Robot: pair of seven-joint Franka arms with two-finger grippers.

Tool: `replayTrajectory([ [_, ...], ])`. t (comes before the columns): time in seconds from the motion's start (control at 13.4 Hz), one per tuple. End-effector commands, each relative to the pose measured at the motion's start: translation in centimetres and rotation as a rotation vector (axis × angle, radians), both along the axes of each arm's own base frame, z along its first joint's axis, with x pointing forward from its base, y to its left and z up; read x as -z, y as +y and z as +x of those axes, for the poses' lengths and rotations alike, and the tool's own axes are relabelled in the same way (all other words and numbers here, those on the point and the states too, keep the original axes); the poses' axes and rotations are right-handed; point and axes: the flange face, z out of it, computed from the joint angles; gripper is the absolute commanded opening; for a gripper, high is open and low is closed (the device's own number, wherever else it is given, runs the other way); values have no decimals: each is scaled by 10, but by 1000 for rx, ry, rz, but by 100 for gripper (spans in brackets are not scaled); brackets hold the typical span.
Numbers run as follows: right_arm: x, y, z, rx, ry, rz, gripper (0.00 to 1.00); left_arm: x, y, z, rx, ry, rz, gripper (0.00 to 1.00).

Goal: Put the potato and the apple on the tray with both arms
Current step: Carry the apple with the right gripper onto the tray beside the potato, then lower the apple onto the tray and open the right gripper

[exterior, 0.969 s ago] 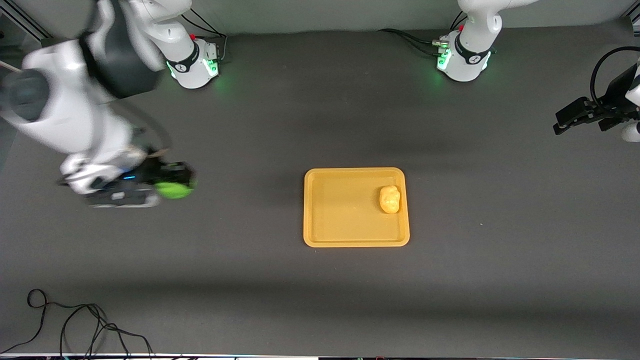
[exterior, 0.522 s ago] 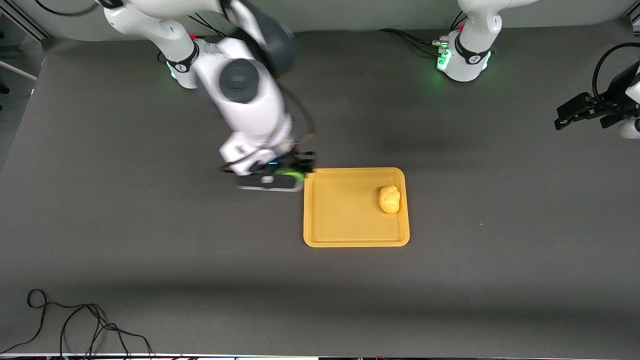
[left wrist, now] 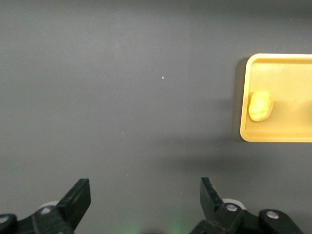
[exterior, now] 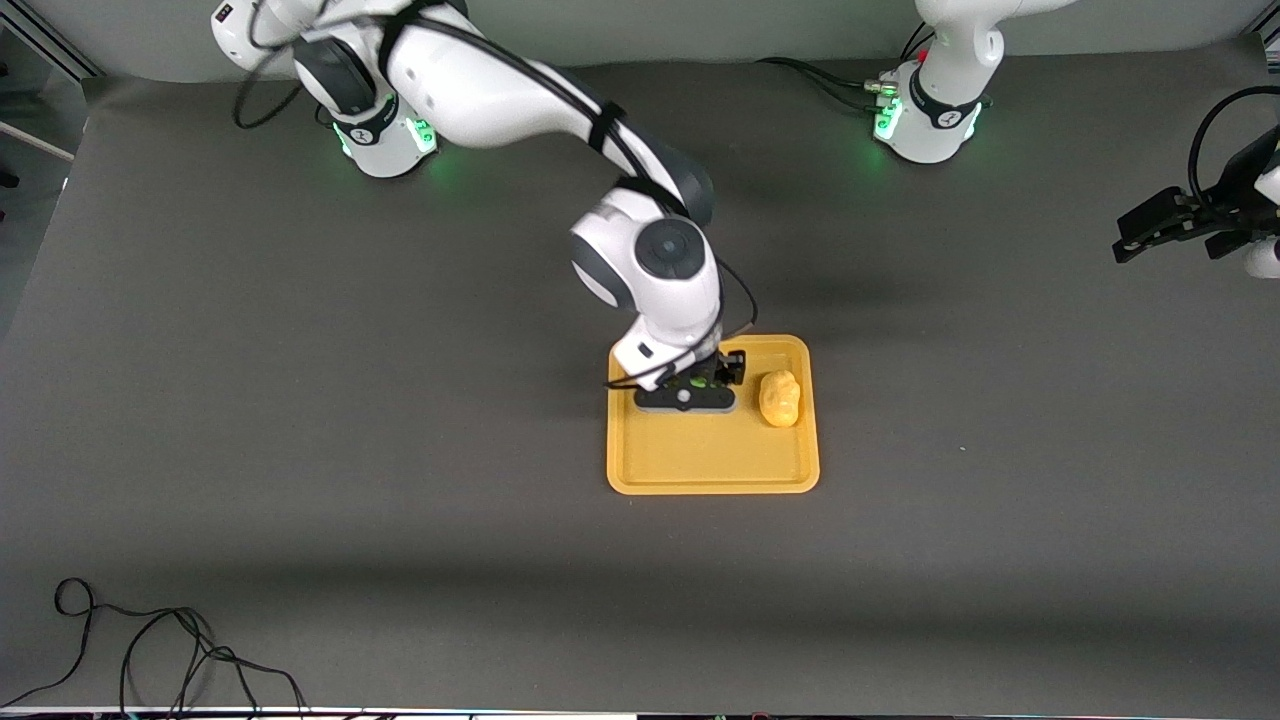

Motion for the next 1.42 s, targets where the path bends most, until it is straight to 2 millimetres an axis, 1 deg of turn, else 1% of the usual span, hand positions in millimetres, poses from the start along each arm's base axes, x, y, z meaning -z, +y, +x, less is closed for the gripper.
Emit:
replayTrajectory([
  [0.0, 30, 5, 8, 1, -54, -11, 38, -5, 0, 0, 17, -15, 13, 100],
  [0.07, 43, 5, 8, 1, -56, -8, 38, -5, 0, 0, 15, -15, 13, 100],
  [0.22, 57, 4, 8, -1, -55, -9, 39, -5, -2, 0, 18, -15, 13, 100],
  [0.45, 66, 5, 8, -2, -60, -2, 40, -5, -2, 0, 18, -14, 11, 100],
  [0.52, 68, 3, 9, 0, -59, -3, 44, -5, -3, 0, 20, -14, 11, 100],
  [0.75, 70, -3, 14, 5, -59, -8, 45, -5, -4, 0, 22, -11, 11, 100],
  [0.82, 70, -3, 14, 6, -59, -7, 65, -4, -4, 0, 20, -9, 10, 100],
  [0.89, 70, -3, 14, 8, -59, -7, 99, -4, -5, 0, 21, -8, 10, 100],
  [0.97, 66, -1, 13, 9, -59, -5, 100, -4, -5, 0, 23, -8, 11, 100],
  [1.04, 57, 0, 13, 19, -58, -1, 100, -4, -6, 0, 25, -9, 11, 100],
  [1.12, 44, -2, 14, 30, -45, -9, 100, -4, -8, 0, 26, -12, 12, 100],
  [1.19, 26, -3, 12, 32, -29, -24, 100, -4, -8, 0, 26, -12, 12, 100],
  [1.34, -29, -7, 8, 41, -1, -49, 100, -4, -7, 0, 26, -14, 12, 100],
])
